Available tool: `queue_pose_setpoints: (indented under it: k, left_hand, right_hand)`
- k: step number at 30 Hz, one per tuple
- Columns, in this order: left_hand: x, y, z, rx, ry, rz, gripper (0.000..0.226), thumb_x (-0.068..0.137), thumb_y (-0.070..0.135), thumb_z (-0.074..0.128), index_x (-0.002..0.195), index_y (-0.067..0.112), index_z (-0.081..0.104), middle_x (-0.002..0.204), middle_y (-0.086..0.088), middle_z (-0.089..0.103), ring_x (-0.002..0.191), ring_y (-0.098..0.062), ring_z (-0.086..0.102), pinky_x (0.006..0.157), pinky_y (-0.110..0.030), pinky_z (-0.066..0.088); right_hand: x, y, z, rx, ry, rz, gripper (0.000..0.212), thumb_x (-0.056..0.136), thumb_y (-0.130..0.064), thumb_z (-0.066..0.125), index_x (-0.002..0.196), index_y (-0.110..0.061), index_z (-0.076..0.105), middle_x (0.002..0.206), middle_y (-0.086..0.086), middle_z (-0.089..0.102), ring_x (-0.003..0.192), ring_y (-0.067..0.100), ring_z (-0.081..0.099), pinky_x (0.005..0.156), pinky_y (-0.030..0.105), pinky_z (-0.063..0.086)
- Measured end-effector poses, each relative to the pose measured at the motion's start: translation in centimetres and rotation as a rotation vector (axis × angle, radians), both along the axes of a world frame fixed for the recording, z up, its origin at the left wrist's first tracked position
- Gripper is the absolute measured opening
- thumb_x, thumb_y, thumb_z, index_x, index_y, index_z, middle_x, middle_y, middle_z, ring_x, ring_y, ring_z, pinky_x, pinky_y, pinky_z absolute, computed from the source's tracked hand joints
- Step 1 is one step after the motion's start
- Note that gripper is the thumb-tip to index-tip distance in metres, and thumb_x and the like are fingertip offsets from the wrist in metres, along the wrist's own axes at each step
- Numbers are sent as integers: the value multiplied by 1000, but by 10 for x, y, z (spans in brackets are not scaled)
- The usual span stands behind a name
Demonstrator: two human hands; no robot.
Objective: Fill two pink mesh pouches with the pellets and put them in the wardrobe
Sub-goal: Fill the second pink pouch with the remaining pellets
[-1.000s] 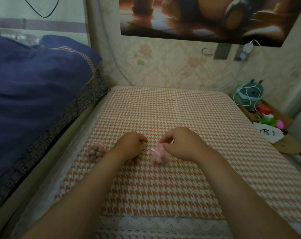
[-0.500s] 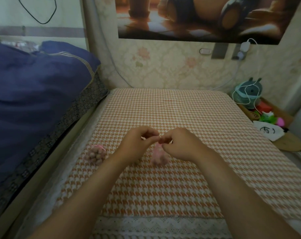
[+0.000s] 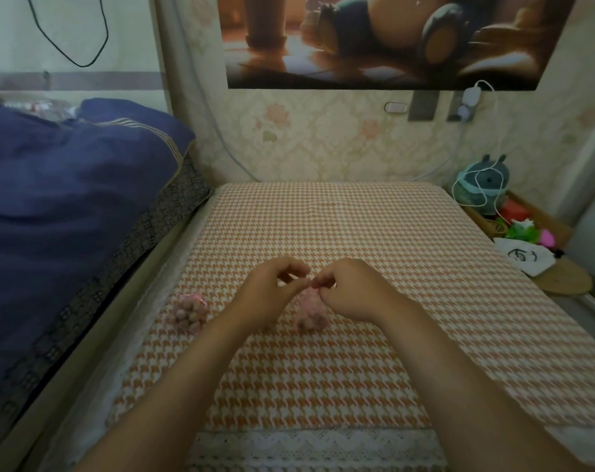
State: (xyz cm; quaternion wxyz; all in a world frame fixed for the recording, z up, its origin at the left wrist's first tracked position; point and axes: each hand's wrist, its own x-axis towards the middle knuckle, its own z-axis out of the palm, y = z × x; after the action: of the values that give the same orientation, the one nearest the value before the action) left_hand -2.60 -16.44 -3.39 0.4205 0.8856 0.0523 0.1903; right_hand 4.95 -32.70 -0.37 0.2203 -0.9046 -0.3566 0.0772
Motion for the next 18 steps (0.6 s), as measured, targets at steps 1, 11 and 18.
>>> queue_pose_setpoints:
  k: [1,11,18]
  left_hand:
    - [0,5,1,-5,-11,41,14,88,25,71,92,37,65,90,19,66,83,7,60,69,-8,44]
    - [-3,50,-24,262,284,184,20,93,26,63,111,28,71,108,8,63,93,-10,57,87,-28,48]
    - [4,55,-17,389,370,111,16,80,35,69,92,31,79,98,13,74,90,-3,62,85,-26,53]
  right_hand:
    - [0,0,0,-2,-1,5,29,89,-27,57,112,-32,75,116,-12,73,105,8,65,92,32,55]
    - [0,6,-3,67,27,4,27,91,-25,60,113,-29,75,117,-10,73,103,8,66,95,37,55]
    - [1,8,-7,83,16,14,28,92,-25,60,115,-28,75,116,-10,73,98,6,65,91,33,55]
